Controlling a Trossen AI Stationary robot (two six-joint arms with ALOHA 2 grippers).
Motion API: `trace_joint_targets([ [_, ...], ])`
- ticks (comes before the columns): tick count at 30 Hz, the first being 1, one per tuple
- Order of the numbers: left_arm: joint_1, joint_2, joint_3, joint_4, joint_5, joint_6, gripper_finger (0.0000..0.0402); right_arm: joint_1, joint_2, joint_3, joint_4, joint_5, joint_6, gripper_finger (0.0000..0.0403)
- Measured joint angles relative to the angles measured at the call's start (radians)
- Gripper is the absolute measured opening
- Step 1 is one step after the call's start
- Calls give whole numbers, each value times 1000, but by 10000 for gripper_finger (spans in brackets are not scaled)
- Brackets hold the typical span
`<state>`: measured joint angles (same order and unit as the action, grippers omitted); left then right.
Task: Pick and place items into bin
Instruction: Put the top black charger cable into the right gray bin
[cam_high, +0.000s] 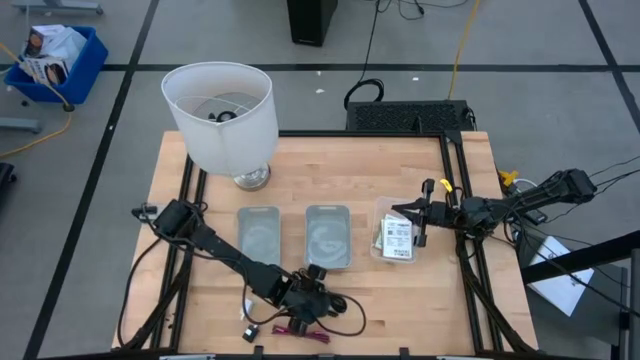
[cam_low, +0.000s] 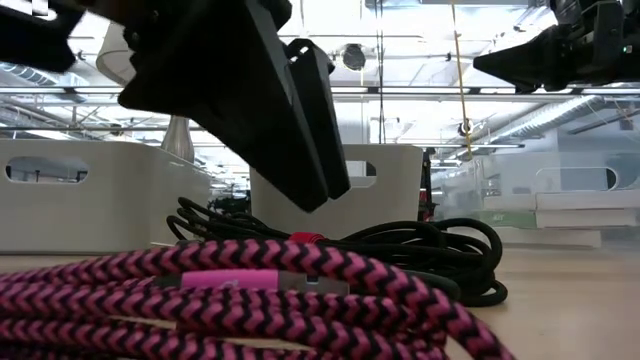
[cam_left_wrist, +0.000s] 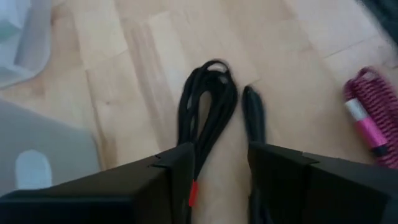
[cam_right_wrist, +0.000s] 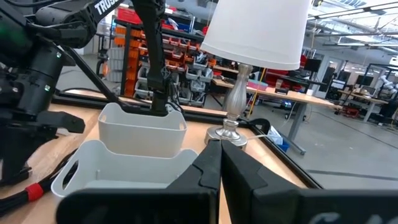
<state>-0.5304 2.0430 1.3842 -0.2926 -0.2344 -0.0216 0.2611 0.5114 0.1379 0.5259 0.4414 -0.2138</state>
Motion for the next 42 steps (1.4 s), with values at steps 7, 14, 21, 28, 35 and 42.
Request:
trace_joint_targets([
  [7,8,0,0,-6,-20,12,195,0,0,0,-2,0,7,4],
  [14,16,15,0,6,-34,-3,190,0,0,0,-3,0,7,4],
  [21,20,84,0,15,-48,16,180,0,1,1,-7,1,-6,4],
  [28,31,90,2,14,24,8,152,0,2,1,-7,2,-11,4],
  [35,26,91,2,40,81,48,37,0,2,1,-7,2,-11,4],
  [42,-5,-3,11,14,-46,161,37,0,1,1,-8,2,-11,4],
])
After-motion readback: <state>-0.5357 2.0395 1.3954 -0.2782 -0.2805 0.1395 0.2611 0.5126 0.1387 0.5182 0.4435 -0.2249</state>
